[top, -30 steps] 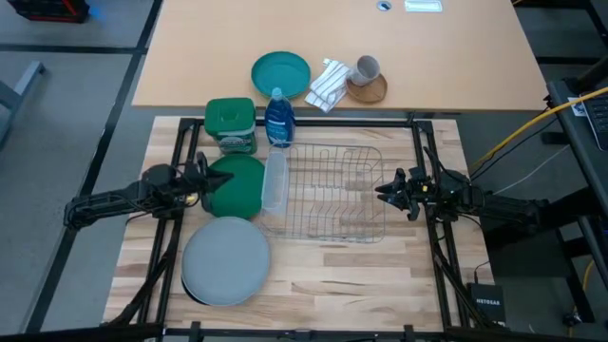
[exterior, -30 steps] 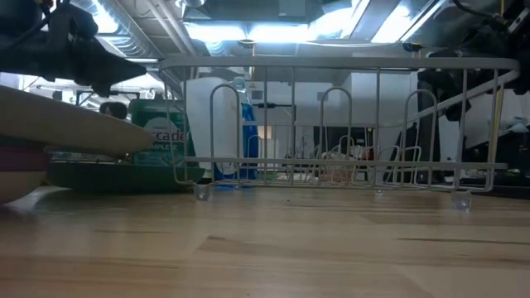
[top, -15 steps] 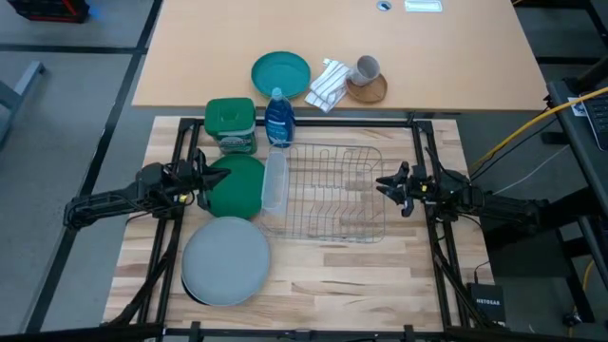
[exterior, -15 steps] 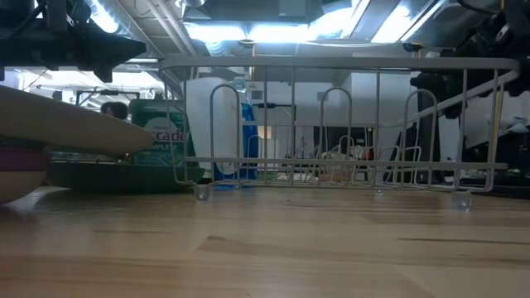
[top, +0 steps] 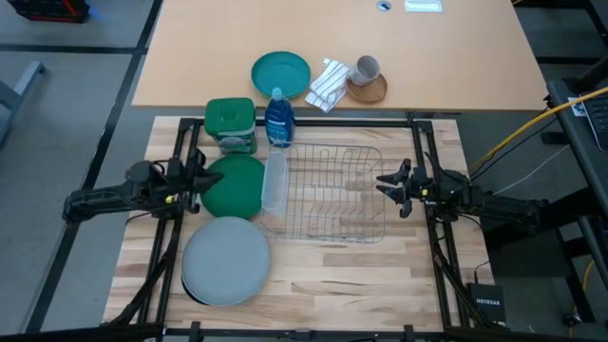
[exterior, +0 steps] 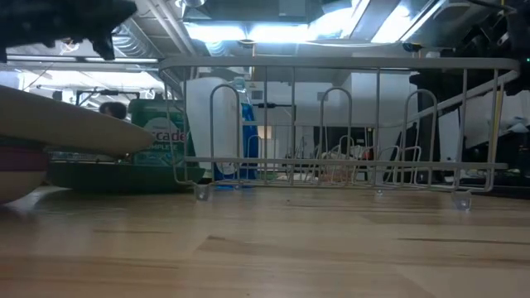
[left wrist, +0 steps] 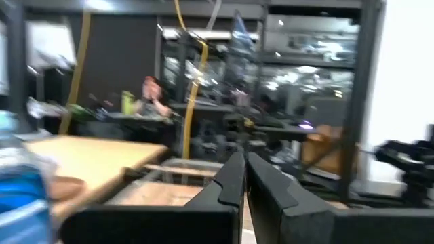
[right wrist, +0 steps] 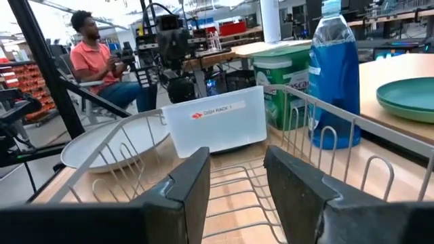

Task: Sort dishes
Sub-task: Put the gray plate into the dish rack

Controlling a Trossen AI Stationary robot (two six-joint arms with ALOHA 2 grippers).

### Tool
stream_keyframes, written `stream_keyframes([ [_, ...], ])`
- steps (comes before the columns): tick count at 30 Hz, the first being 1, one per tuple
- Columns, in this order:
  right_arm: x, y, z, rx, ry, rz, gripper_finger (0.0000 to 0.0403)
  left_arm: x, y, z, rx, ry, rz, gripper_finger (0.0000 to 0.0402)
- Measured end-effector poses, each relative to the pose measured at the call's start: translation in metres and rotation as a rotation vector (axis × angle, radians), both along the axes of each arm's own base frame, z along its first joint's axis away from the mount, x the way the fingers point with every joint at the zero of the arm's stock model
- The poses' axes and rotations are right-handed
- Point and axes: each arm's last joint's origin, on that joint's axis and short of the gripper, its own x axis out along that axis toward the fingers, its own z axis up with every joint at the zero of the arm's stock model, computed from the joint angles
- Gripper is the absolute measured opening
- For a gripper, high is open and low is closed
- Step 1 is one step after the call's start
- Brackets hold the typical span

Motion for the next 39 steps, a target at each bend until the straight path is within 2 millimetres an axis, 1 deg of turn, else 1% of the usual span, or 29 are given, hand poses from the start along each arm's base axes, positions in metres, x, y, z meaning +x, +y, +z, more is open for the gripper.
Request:
stream_keyframes([
  [4,0.000,-0.002,0.000,0.003,-0.001,-0.056,0.0147,0.005,-0.005,0.023,-0.011,0.064,-0.064,0.0002],
  [7,-0.001,-0.003,0.000,0.006,-0.001,-0.114,0.0147,0.014,-0.009,0.035,-0.032,0.198,-0.094,0.0002],
  [13,-0.001,-0.004,0.001,0.045,-0.018,-0.145,0.0147,0.038,-0.014,0.040,-0.143,0.554,-0.120,0.0008],
  [17,-0.001,-0.004,0.002,0.058,-0.035,-0.144,0.0147,0.055,-0.016,0.040,-0.223,0.667,-0.118,0.0020],
  [20,-0.001,-0.004,0.004,0.056,-0.058,-0.143,0.0147,0.064,-0.017,0.041,-0.224,0.690,-0.118,0.0030],
  [24,-0.001,-0.004,0.007,0.054,-0.081,-0.142,0.0147,0.069,-0.017,0.040,-0.216,0.710,-0.115,0.0053],
  [28,-0.001,-0.004,0.007,0.054,-0.083,-0.142,0.0147,0.070,-0.015,0.040,-0.277,0.705,-0.073,0.0094],
  [32,-0.001,-0.004,0.007,0.054,-0.085,-0.142,0.0147,0.069,-0.014,0.040,-0.283,0.707,-0.065,0.0140],
  [36,-0.001,-0.004,0.007,0.062,-0.087,-0.141,0.0147,0.069,-0.014,0.039,-0.190,0.730,-0.076,0.0167],
  [39,-0.001,-0.004,0.007,0.087,-0.093,-0.138,0.0147,0.064,-0.014,0.032,-0.136,0.819,-0.078,0.0172],
])
